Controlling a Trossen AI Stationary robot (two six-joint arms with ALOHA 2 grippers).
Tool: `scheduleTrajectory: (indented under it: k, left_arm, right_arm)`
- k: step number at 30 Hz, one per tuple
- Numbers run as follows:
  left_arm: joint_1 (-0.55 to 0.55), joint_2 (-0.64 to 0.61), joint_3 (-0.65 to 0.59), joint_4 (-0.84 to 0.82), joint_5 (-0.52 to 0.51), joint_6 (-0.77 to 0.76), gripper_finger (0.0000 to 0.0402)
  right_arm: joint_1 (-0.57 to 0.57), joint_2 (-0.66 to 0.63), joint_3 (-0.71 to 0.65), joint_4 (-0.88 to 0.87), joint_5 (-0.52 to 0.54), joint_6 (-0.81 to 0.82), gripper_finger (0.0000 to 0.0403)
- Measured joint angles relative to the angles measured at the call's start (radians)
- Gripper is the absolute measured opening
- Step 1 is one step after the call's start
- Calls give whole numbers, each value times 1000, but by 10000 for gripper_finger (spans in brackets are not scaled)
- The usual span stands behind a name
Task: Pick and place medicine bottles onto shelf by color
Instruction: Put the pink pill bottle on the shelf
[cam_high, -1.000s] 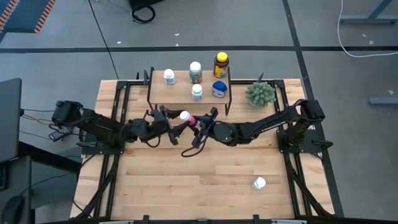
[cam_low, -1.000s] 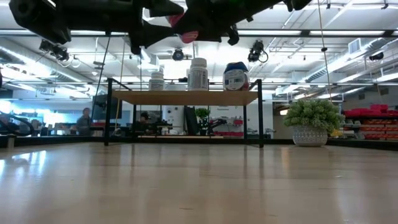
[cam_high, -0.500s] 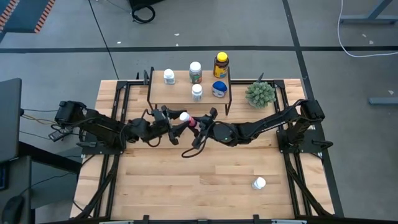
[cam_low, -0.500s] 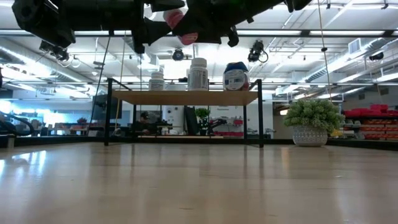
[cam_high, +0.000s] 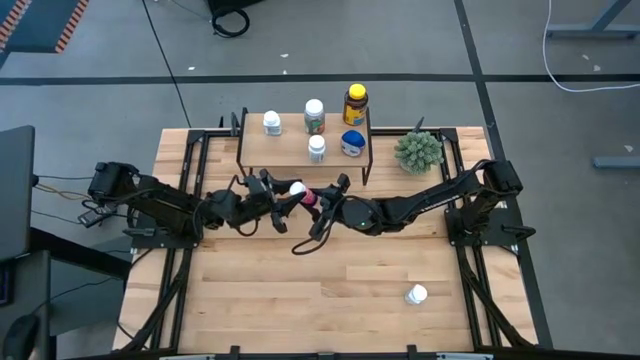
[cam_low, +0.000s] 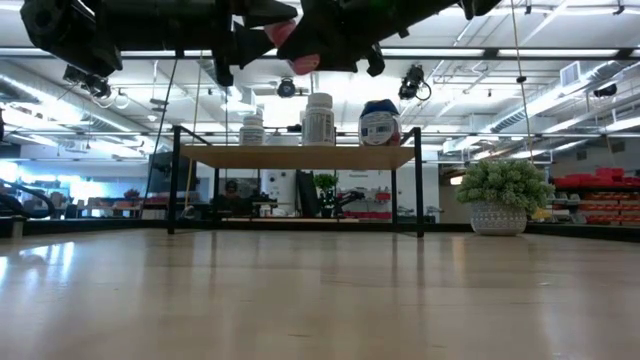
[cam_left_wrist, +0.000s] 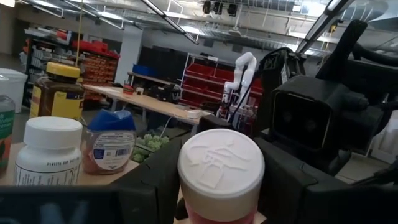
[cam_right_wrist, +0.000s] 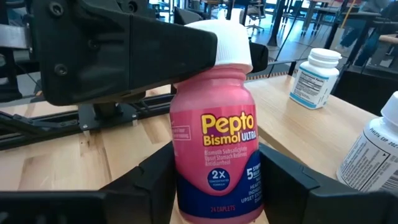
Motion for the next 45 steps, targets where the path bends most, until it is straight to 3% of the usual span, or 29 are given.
scheduleTrajectory:
  k: [8,16,23,26,32,35,39,45]
  left_arm:
    - [0,-2,2,-37,-13,57,191]
    - [2,-5,2,-103,-45,113,176]
    - [52,-42,1,-229,-48,58,187]
    - [61,-47,2,-194,-109,60,179]
    - [81,-82,2,-239,-136,147,184]
    - [113,-135,1,-336,-180,166,187]
    - [150,-204,51,-542,-164,166,179]
    - [217,-177,263,-971,-161,149,191]
  right_arm:
    - [0,0,0,-27,-4,0,206]
    - [2,-1,6,-173,-35,105,207]
    - [4,-1,2,-247,-63,175,208]
    - [10,4,-5,-275,-95,175,211]
    - [-2,1,-2,-334,-81,185,214]
    - [4,1,-2,-384,-84,220,214]
    - [15,1,-2,-418,-85,240,214]
    - [16,1,-2,-421,-84,251,214]
